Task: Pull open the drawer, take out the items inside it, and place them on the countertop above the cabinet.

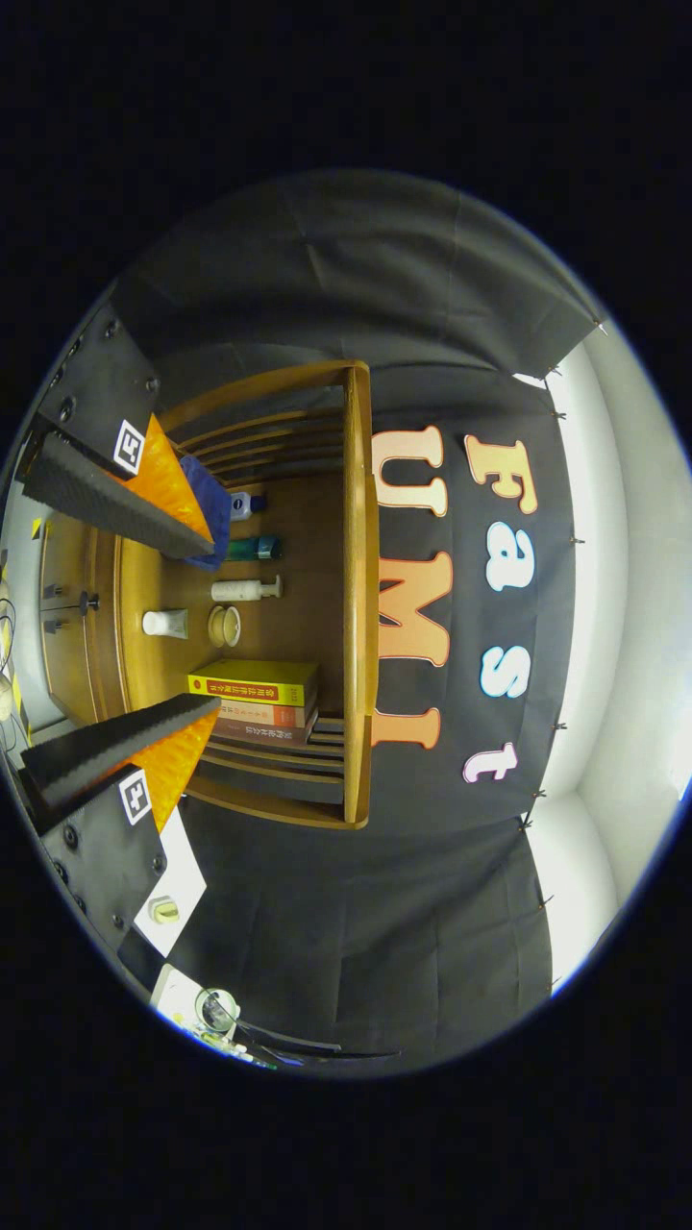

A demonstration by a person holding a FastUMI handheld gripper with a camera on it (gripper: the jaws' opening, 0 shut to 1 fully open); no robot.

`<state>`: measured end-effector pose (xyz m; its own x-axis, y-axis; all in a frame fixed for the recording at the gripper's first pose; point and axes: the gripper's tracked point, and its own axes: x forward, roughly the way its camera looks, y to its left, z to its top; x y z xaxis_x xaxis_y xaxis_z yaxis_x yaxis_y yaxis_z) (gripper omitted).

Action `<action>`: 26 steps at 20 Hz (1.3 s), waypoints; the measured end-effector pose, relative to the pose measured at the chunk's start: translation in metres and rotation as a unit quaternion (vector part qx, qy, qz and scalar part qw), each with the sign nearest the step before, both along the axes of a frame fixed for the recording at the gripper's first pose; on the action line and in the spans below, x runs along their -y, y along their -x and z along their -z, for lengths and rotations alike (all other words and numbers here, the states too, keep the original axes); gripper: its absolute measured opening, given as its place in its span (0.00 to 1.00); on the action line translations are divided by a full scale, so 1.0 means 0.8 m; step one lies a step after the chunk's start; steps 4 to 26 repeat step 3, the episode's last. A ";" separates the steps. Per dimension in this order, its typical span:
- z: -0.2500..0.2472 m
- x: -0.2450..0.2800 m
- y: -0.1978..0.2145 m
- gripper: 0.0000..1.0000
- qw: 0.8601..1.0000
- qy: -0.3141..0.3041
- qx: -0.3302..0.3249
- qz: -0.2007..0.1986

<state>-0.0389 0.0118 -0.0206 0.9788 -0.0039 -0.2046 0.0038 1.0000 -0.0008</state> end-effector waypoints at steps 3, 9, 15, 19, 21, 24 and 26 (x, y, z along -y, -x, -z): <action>-0.004 0.004 0.007 0.96 1.000 0.000 0.002 0.002; -0.004 0.004 0.007 0.96 1.000 0.000 0.002 0.002; -0.004 0.004 0.007 0.96 1.000 0.000 0.002 0.002; -0.004 0.004 0.007 0.96 1.000 0.000 0.002 0.002; -0.004 0.004 0.007 0.96 1.000 0.000 0.002 0.002; -0.004 0.004 0.007 0.96 1.000 0.000 0.002 0.002; -0.004 0.004 0.007 0.96 1.000 0.000 0.002 0.002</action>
